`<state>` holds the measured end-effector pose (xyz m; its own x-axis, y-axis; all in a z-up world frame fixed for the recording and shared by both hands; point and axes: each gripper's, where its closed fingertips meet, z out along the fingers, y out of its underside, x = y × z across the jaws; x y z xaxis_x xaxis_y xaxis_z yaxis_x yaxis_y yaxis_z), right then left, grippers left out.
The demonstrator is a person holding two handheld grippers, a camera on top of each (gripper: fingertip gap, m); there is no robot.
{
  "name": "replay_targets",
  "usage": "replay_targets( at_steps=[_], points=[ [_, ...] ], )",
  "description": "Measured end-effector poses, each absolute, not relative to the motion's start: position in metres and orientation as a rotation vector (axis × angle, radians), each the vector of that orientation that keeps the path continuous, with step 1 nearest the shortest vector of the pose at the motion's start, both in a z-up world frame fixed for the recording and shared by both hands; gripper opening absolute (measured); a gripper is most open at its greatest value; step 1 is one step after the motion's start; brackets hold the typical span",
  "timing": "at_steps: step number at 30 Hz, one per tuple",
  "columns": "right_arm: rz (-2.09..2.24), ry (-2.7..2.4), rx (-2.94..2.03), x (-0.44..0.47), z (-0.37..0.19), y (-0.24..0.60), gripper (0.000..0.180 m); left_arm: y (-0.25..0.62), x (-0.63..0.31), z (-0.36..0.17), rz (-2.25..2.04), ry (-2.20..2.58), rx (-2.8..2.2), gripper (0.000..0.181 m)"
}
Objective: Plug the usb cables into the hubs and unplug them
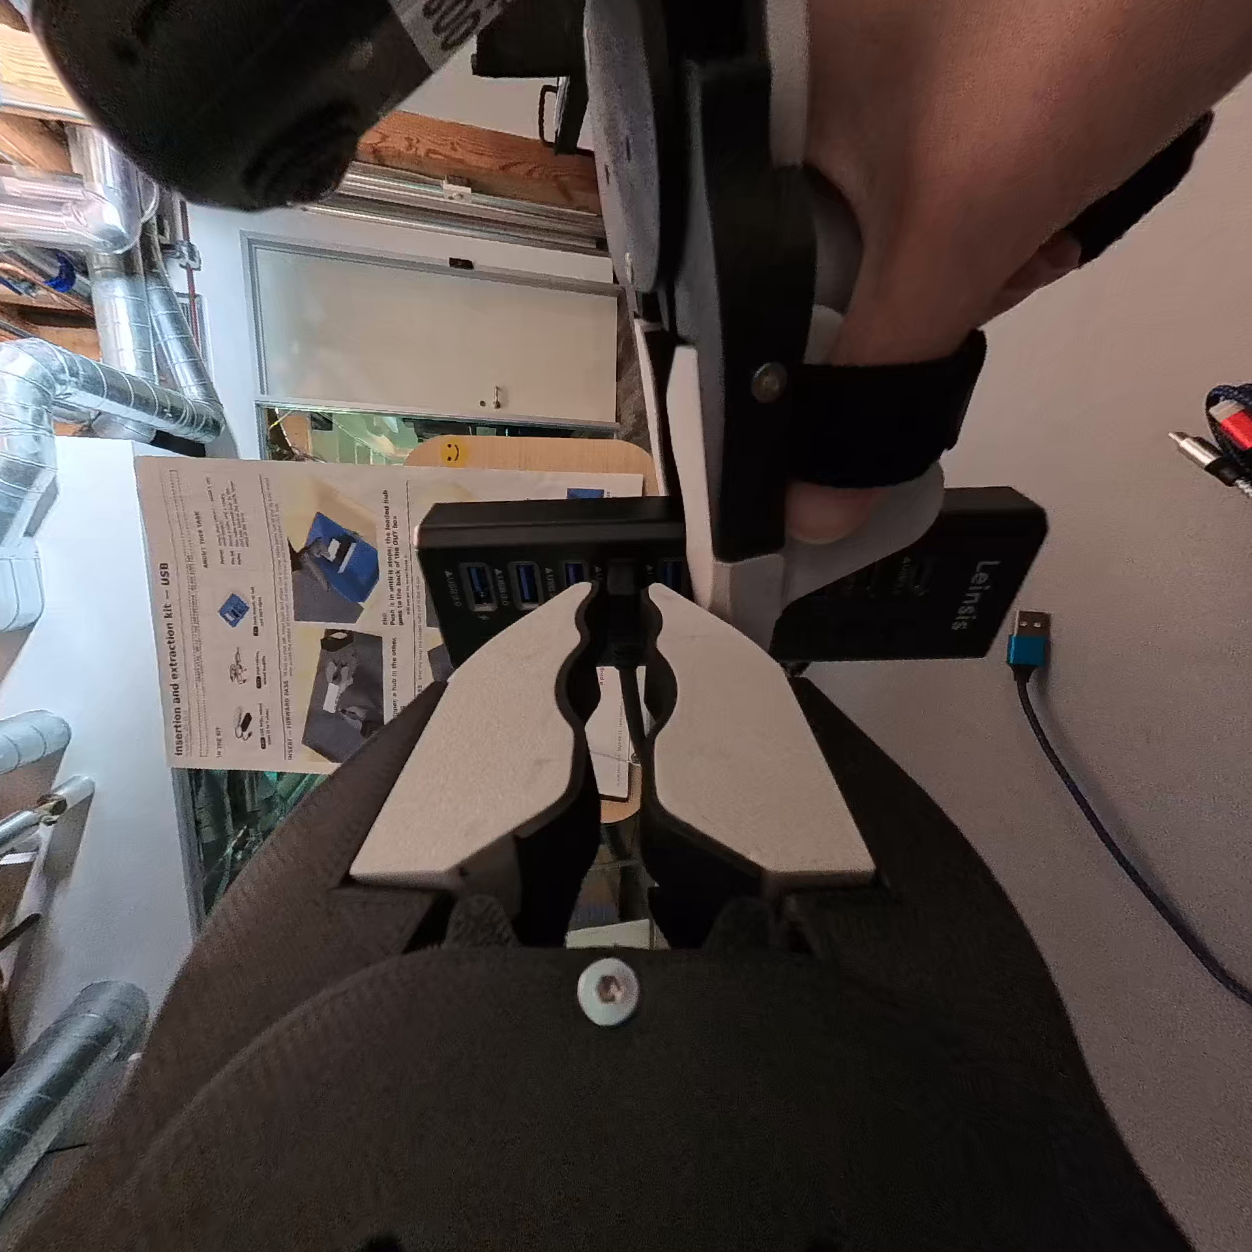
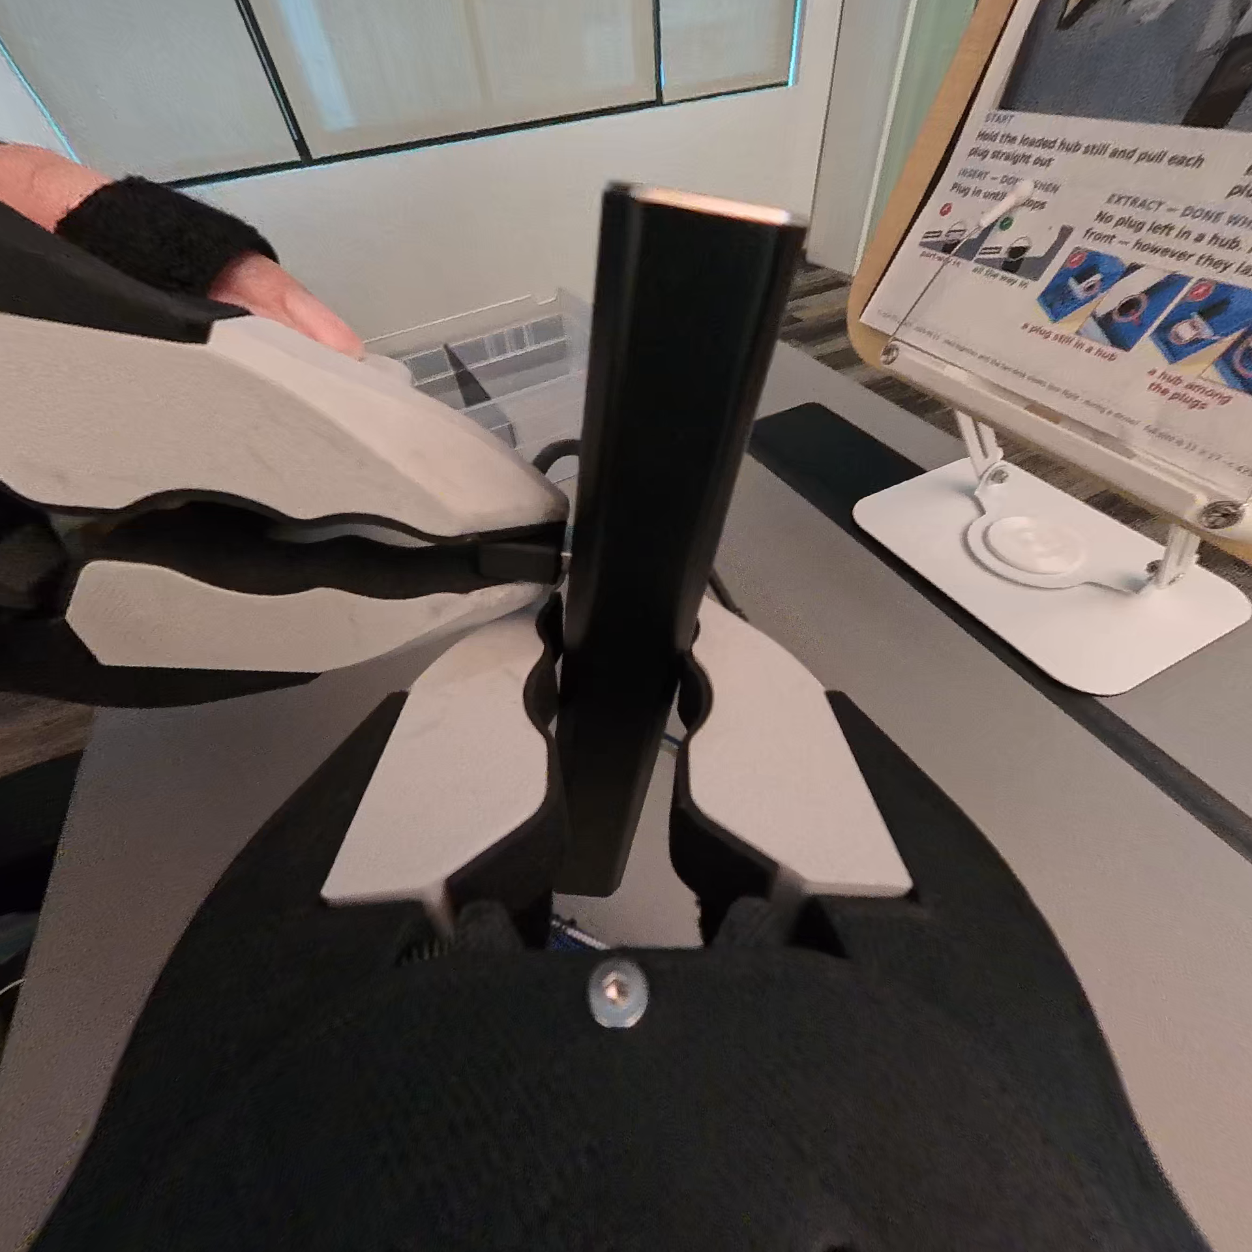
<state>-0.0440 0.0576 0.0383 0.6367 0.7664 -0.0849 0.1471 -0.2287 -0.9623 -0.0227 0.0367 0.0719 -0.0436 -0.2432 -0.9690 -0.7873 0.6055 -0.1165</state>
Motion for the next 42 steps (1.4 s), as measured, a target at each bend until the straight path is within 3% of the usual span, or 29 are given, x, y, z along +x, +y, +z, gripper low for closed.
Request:
replay_targets(
  at_steps=[18,22,25,28,36,42],
  points=[
    [0.83,-0.626,-1.721,-0.033,0.032,0.072,0.03,0.047,-0.013,0.067,0.636,1.539,-0.925,0.007],
    [0.817,-0.352,-1.832,0.041,-0.005,0.107,0.029,0.012,-0.027,0.12,0.559,1.418,-0.816,0.007],
    [0.886,-0.316,-1.727,0.066,0.013,0.102,0.029,0.014,-0.051,0.129,0.492,1.424,-0.956,0.007],
    [0.848,-0.443,-1.709,0.051,0.03,0.089,0.029,0.016,-0.062,0.108,0.375,1.46,-1.112,0.007],
    [0.859,-0.574,-1.835,0.032,0.02,0.076,0.029,0.022,-0.087,-0.012,-0.016,1.591,-1.662,0.007],
    [0.568,-0.683,-1.786,0.057,0.081,0.03,0.029,0.016,-0.098,-0.015,-0.22,1.471,-1.678,0.007]
  ],
)
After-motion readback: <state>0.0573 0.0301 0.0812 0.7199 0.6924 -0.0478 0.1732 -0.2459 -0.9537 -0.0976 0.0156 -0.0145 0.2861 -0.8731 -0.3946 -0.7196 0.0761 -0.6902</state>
